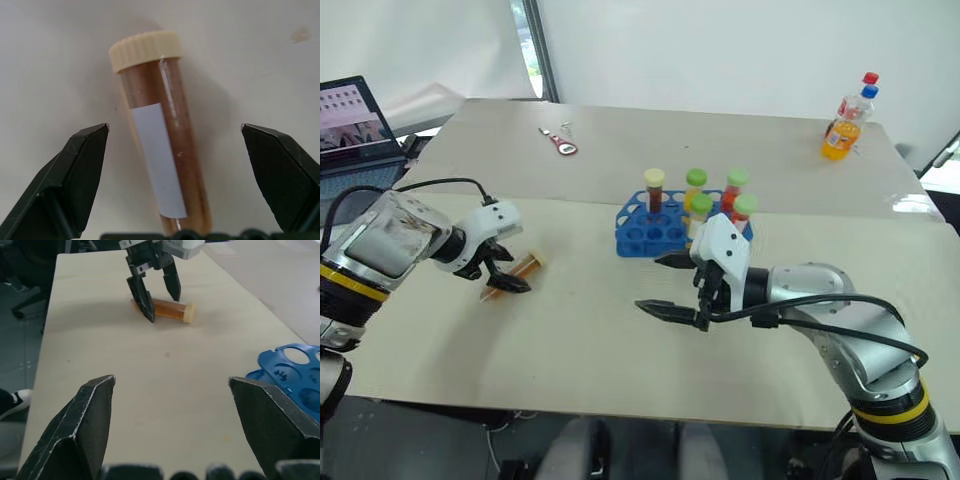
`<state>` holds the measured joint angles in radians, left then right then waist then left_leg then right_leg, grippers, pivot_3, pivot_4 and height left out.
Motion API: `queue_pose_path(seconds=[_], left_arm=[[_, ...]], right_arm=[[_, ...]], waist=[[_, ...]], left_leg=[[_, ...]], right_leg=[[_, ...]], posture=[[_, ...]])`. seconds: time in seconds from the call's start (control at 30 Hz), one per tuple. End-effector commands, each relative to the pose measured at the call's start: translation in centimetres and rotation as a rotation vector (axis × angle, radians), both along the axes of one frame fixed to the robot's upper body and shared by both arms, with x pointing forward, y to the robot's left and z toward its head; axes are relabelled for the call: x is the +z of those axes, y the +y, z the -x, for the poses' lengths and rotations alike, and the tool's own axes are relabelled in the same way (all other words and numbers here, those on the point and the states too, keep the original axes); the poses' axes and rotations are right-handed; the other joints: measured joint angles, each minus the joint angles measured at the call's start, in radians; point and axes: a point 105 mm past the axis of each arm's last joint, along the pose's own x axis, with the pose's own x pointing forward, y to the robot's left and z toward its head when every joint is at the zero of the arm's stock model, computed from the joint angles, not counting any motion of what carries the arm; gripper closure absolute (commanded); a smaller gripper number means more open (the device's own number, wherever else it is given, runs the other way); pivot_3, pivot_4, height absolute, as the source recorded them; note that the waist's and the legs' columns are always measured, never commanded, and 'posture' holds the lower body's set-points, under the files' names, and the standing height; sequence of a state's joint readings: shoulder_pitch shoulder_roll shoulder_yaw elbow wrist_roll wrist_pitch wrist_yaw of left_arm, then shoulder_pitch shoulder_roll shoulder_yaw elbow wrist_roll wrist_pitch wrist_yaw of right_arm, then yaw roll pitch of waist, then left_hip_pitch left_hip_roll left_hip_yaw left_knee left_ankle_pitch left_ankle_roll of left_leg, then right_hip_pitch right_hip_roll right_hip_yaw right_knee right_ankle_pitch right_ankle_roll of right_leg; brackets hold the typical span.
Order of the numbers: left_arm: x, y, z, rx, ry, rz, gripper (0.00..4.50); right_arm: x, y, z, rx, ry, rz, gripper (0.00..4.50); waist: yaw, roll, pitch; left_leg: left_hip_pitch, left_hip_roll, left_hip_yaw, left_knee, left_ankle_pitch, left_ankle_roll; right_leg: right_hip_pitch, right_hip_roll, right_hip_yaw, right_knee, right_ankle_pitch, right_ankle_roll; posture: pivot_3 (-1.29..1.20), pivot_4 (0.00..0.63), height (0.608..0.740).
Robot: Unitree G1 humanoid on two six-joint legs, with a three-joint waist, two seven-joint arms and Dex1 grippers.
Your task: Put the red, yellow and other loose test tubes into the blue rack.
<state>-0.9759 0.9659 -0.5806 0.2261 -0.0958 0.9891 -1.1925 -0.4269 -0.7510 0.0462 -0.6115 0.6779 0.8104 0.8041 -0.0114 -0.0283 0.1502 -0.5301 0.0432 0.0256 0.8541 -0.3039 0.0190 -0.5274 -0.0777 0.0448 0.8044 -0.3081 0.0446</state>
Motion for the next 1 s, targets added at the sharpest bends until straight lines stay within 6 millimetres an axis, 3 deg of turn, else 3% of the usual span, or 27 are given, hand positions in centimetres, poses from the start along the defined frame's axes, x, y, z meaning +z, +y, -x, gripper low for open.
queue_pose_path(seconds=[0.03, 0.2, 0.23, 0.33, 0.4, 0.5, 0.63, 0.7, 0.8, 1.0], left_arm=[[1.1, -0.2, -1.1, -0.01, -0.037, -0.025, 0.0], [0.8, -1.1, -2.0, -0.015, -0.005, -0.015, 0.0], [0.6, -1.0, -2.0, -0.02, 0.008, -0.025, 0.24], [-0.1, -0.4, -1.8, -0.039, 0.046, -0.053, 1.32], [-0.3, -0.2, -1.6, -0.042, 0.062, -0.062, 2.51], [-0.6, -0.2, -1.6, -0.064, 0.06, -0.065, 3.5], [0.7, -2.3, -1.6, -0.167, 0.028, 0.038, 3.56], [2.7, -5.0, -1.7, -0.313, -0.061, 0.128, 3.56], [6.0, -8.4, -2.5, -0.382, -0.201, 0.31, 3.56], [8.9, -12.8, -2.4, -0.461, -0.347, 0.603, 3.56]], right_arm=[[1.6, -0.1, 1.0, 0.019, -0.028, -0.018, 0.48], [2.3, -0.4, 1.6, 0.019, 0.043, -0.069, 0.48], [2.3, -0.6, 1.8, 0.019, 0.058, -0.07, 0.45], [2.7, -0.8, 2.0, 0.014, 0.088, -0.078, 0.43], [3.1, -1.1, 1.9, 0.006, 0.1, -0.09, 0.43], [3.4, -1.5, 1.8, -0.013, 0.11, -0.095, 0.43], [3.2, -1.9, 1.9, -0.035, 0.106, -0.077, 0.43], [2.6, -2.5, 1.9, -0.075, 0.056, -0.023, 0.43], [2.3, -3.4, 1.9, -0.138, -0.037, 0.018, 0.43], [0.2, -5.2, 1.7, -0.263, -0.072, 0.123, 0.43]], waist=[[0.002, 0.0, 0.0], [-0.001, 0.0, 0.0], [-0.001, 0.0, 0.0], [-0.003, 0.0, 0.0], [-0.004, 0.0, 0.0], [-0.003, 0.0, 0.0], [-0.001, 0.0, 0.0], [0.005, 0.0, 0.0], [0.02, 0.0, 0.0], [0.009, 0.0, 0.0]], left_leg=[[0.0, 0.0, 0.0, 0.0, 0.0, 0.0], [0.0, 0.0, -0.001, 0.0, 0.0, 0.0], [0.0, 0.0, -0.001, 0.0, 0.0, 0.0], [0.0, 0.0, -0.001, 0.0, 0.0, 0.0], [0.0, 0.0, -0.001, 0.0, 0.0, 0.0], [0.0, 0.0, -0.001, 0.0, 0.0, 0.0], [0.0, 0.0, -0.001, 0.0, 0.0, 0.0], [-0.001, 0.0, -0.001, 0.0, 0.0, 0.0], [-0.003, -0.001, -0.003, 0.002, 0.0, 0.0], [-0.005, -0.002, -0.004, 0.005, 0.0, 0.0]], right_leg=[[0.0, 0.0, 0.0, 0.0, 0.0, 0.0], [0.0, 0.0, -0.001, 0.0, 0.0, 0.0], [0.0, 0.0, -0.001, 0.0, 0.0, 0.0], [0.0, 0.0, -0.001, 0.0, 0.0, 0.0], [0.0, 0.0, -0.001, 0.0, 0.0, 0.0], [0.0, 0.0, -0.001, 0.0, 0.0, 0.0], [0.001, -0.001, -0.001, 0.0, 0.0, 0.0], [0.001, -0.001, -0.001, 0.0, 0.0, 0.0], [0.001, -0.002, -0.002, -0.001, 0.0, 0.0], [0.001, -0.001, -0.002, 0.0, 0.0, 0.001]], posture=[[0.0, 0.15, 0.662], [0.0, 0.15, 0.662], [0.0, 0.15, 0.662], [0.0, 0.15, 0.662], [0.0, 0.15, 0.662], [0.0, 0.15, 0.662], [0.0, 0.15, 0.662], [0.0, 0.15, 0.662], [0.0, 0.15, 0.662], [0.0, 0.15, 0.662]])
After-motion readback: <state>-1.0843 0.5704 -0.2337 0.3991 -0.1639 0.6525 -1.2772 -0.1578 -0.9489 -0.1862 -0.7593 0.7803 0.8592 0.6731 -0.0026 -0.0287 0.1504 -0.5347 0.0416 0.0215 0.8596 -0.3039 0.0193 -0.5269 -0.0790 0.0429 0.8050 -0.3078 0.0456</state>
